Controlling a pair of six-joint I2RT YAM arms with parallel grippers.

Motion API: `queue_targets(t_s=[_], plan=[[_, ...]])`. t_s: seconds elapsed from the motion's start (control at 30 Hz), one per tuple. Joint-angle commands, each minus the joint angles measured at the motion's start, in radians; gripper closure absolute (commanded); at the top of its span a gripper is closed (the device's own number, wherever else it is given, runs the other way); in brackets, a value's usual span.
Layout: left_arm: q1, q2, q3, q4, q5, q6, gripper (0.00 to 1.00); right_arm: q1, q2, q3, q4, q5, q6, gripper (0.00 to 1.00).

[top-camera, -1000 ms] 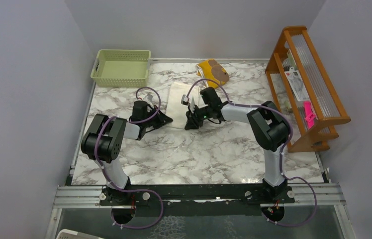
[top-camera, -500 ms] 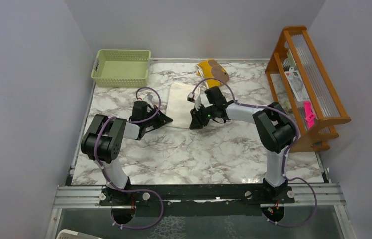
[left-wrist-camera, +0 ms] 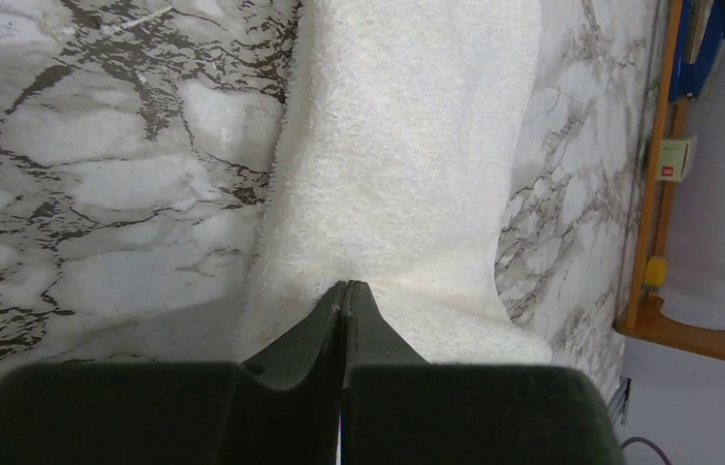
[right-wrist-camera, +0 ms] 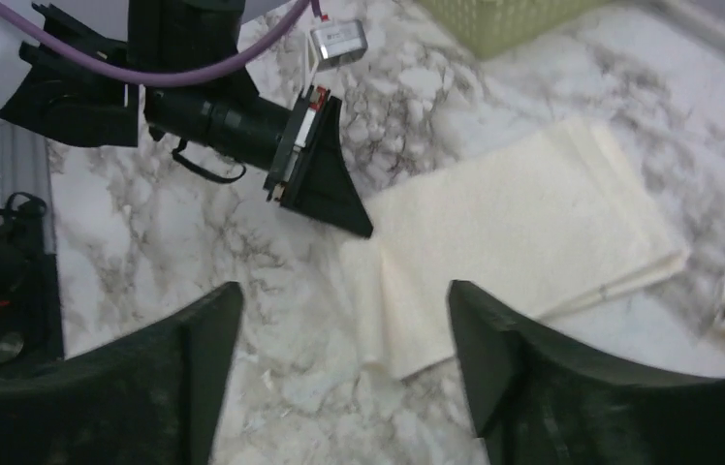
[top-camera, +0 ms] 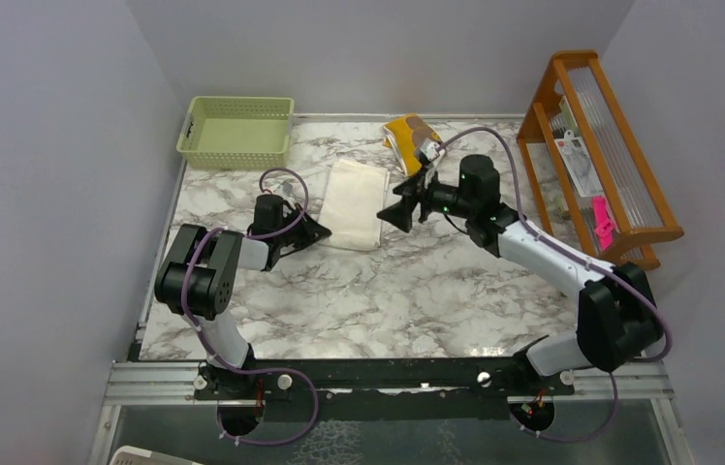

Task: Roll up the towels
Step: Roll the towel at the center of the board.

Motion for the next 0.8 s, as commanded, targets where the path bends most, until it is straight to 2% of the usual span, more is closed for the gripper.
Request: queue_targets(t_s=[0.0,0.07,0.1,0.17,0.23,0.37,0.77], plan=[[0.013,0.013,-0.003,-0.153,-0.093,0.056,1.00,0.067,0.167,0.175,0.008,-0.194,-0.020,0.34],[0.013,0.012,-0.003,-0.153,-0.091,0.054,1.00,0.216,0.207,0.207,-0.116,0.054,-0.257,0.39],[0.013,0.012,-0.003,-0.153,-0.089,0.052,1.00,0.302,0.220,0.184,-0.104,0.201,-0.363,0.41],[0.013,0.009,-0.003,-0.152,-0.089,0.052,1.00,0.400,0.260,0.148,-0.070,0.337,-0.487,0.51],[0.013,0.006,-0.003,-0.152,-0.087,0.052,1.00,0.424,0.297,0.138,-0.063,0.333,-0.517,0.56],[0.013,0.004,-0.003,-0.154,-0.081,0.052,1.00,0.433,0.347,0.135,-0.041,0.322,-0.524,0.56],[0.014,0.010,-0.003,-0.154,-0.067,0.053,1.00,0.431,0.486,0.199,-0.046,0.496,-0.617,0.55]])
